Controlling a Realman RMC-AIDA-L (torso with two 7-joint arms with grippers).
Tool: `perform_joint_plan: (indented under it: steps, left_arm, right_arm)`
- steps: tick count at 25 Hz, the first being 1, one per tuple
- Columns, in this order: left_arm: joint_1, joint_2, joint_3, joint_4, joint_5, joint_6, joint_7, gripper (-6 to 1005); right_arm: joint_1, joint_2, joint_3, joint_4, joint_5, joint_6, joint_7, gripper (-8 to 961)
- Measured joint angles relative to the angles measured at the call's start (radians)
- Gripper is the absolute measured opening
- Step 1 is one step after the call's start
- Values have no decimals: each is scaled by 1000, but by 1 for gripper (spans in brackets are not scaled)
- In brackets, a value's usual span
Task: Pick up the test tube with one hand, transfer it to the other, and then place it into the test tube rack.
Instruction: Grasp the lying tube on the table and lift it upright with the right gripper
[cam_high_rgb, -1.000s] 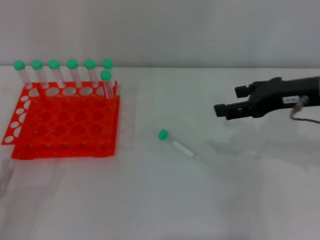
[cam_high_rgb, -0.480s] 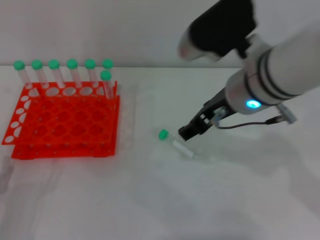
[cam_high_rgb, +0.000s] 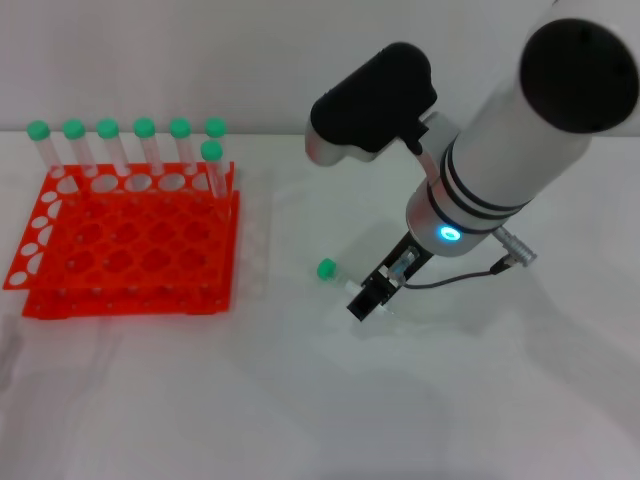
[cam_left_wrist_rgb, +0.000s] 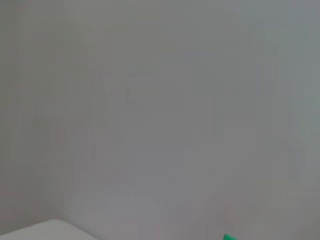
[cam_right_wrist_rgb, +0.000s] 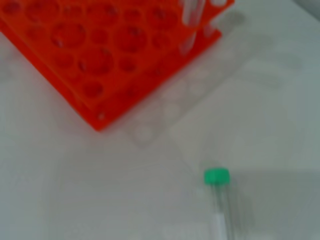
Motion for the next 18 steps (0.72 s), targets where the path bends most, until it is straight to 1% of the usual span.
perform_joint_plan:
  steps: [6, 11, 16, 18]
  left_arm:
    - [3, 0, 1, 1, 6, 1, -2, 880]
    - [5, 0, 1, 1, 6, 1, -2, 880]
    - [5, -1, 3, 1, 6, 1, -2, 880]
    - [5, -2, 6, 1, 6, 1, -2, 880]
  right_arm:
    - [36, 0, -39, 103, 43, -46, -11, 734]
    - [40, 0, -63, 142, 65, -97, -32, 719]
    - [52, 0, -90, 166, 73, -137, -38, 643]
    - [74, 0, -115, 208, 95, -159, -39, 631]
